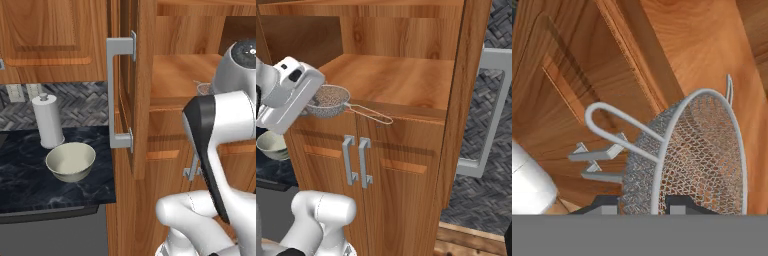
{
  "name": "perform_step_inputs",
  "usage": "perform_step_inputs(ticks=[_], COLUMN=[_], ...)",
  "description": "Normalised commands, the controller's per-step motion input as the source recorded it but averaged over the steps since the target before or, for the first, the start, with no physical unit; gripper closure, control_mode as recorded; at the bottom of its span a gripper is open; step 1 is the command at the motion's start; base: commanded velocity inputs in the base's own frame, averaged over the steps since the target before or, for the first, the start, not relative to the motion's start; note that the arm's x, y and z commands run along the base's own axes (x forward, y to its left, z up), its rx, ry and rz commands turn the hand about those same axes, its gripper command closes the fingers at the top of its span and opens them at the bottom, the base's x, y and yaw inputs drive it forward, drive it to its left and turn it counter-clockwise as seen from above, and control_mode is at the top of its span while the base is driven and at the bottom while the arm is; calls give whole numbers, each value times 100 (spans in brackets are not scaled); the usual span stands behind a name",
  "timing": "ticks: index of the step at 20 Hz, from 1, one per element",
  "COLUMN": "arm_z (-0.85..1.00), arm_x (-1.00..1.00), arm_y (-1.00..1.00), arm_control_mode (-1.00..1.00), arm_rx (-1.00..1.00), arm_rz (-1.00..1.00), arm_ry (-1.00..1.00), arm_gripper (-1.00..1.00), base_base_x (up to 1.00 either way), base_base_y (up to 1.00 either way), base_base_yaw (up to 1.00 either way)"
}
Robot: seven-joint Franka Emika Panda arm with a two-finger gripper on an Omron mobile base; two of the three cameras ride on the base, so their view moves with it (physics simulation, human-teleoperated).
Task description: Open the cabinet and setup a tea strainer by placing it in the bowl upright.
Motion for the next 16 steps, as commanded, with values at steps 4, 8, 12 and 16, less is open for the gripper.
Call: perform_step_inputs(ticks=[4, 8, 12, 16], arm_z=[-19, -44, -45, -41], arm_x=[-98, -80, -61, -35], arm_y=[0, -4, -5, 0], arm_control_mode=[-100, -100, -100, -100], arm_rx=[-3, -11, -8, -6], arm_rz=[-1, 0, 1, 5], arm_ry=[18, 0, 0, 0], arm_gripper=[100, 100, 100, 100], base_base_x=[0, 0, 0, 0], base_base_y=[0, 0, 0, 0], base_base_yaw=[0, 0, 0, 0])
